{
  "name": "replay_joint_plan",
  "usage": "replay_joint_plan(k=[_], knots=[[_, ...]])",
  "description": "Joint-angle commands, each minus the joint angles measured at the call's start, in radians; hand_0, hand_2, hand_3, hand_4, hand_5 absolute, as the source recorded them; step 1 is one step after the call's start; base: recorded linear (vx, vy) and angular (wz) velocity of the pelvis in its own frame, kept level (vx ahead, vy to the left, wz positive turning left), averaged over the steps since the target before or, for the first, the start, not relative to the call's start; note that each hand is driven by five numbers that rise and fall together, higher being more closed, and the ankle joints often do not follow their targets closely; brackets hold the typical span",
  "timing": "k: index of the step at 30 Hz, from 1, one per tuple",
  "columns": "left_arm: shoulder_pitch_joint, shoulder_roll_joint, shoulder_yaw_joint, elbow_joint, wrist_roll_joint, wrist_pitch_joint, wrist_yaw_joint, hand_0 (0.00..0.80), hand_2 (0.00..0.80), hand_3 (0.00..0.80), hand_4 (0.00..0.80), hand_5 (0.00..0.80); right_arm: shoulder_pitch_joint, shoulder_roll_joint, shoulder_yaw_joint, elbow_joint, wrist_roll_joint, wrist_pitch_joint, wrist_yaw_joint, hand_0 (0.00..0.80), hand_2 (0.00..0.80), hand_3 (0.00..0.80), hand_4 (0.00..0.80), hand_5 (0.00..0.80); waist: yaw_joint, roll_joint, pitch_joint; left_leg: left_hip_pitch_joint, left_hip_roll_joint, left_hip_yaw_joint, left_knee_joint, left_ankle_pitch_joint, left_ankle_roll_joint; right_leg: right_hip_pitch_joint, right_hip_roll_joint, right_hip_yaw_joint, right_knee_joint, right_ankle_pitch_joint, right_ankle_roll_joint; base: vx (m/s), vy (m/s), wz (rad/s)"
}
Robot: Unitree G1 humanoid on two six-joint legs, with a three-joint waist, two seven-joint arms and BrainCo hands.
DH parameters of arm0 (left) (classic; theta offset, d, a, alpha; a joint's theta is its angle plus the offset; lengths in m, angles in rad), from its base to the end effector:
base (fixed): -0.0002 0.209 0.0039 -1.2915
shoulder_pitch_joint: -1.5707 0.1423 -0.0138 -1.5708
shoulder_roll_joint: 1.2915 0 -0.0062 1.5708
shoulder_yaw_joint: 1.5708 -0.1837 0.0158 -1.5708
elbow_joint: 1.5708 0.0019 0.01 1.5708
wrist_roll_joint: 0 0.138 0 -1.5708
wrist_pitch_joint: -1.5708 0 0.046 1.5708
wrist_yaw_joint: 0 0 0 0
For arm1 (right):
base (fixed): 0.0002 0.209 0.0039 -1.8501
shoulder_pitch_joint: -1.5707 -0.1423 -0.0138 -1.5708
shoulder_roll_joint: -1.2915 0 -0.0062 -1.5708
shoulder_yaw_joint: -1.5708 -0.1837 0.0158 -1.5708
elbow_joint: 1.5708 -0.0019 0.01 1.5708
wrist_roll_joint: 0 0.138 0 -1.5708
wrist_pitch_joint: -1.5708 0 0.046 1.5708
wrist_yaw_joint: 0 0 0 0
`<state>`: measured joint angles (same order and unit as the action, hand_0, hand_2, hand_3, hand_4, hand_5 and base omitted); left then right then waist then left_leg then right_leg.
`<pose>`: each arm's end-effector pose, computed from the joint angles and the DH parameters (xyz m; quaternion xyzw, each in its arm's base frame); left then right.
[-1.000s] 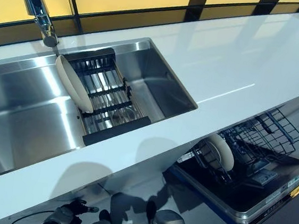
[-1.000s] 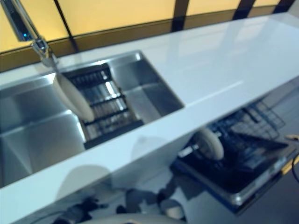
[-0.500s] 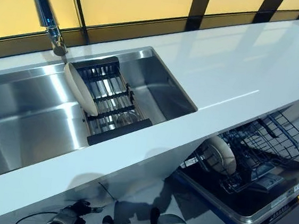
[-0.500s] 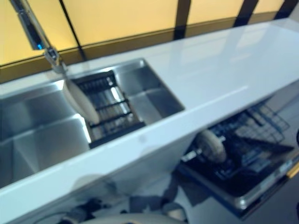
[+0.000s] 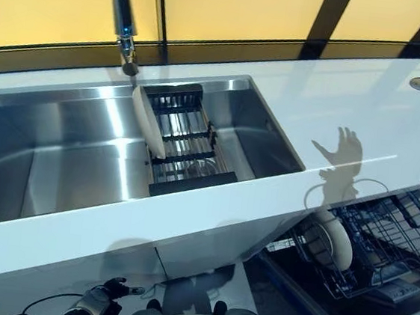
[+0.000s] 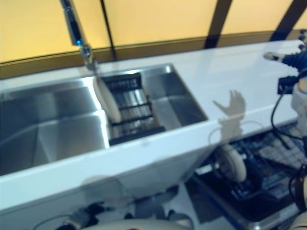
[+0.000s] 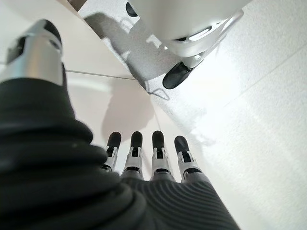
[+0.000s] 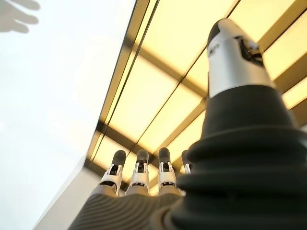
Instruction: Take plates into dishwasher
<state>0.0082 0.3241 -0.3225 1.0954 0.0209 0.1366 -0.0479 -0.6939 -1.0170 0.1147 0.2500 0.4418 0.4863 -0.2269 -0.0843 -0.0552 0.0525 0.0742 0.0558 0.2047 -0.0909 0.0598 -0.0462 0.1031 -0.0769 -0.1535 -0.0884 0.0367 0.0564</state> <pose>0.0825 0.2357 -0.1076 0.2155 0.5919 -0.0609 0.7743 0.2816 -0.3016 0.2404 -0.2518 -0.0103 -0.2151 0.9435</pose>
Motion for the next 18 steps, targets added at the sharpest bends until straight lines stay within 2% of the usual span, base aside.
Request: replay_joint_plan(k=[1, 9, 18], knots=[[-0.063, 0.026, -0.019, 0.030, -0.020, 0.000, 0.013, 0.000, 0.000, 0.000, 0.000, 0.000, -0.153, 0.050, 0.072, -0.031, -0.064, -0.003, 0.005, 0.000, 0.000, 0.000, 0.000, 0.000, 0.056, -0.038, -0.007, 0.048, -0.002, -0.027, 0.009, -0.090, -0.001, -0.022, -0.046, -0.014, 0.019, 0.015, 0.082, -0.005, 0.018, 0.12], [-0.062, 0.016, -0.023, 0.014, -0.040, 0.017, 0.026, 0.000, 0.000, 0.000, 0.000, 0.000, -0.194, 0.178, 0.190, -0.028, -0.090, 0.035, 0.056, 0.000, 0.000, 0.000, 0.000, 0.000, 0.098, -0.034, 0.004, 0.042, -0.004, -0.051, 0.011, -0.080, -0.003, -0.008, -0.060, -0.043, 0.020, 0.014, 0.083, 0.007, 0.013, 0.15], [-0.053, 0.012, -0.031, 0.002, -0.049, 0.026, 0.036, 0.000, 0.000, 0.000, 0.000, 0.000, -0.251, 0.282, 0.295, -0.004, -0.106, 0.072, 0.095, 0.000, 0.000, 0.000, 0.000, 0.000, 0.142, -0.034, 0.014, 0.032, -0.004, -0.072, 0.009, -0.068, -0.010, 0.004, -0.069, -0.080, 0.015, 0.015, 0.084, 0.005, 0.014, 0.12]])
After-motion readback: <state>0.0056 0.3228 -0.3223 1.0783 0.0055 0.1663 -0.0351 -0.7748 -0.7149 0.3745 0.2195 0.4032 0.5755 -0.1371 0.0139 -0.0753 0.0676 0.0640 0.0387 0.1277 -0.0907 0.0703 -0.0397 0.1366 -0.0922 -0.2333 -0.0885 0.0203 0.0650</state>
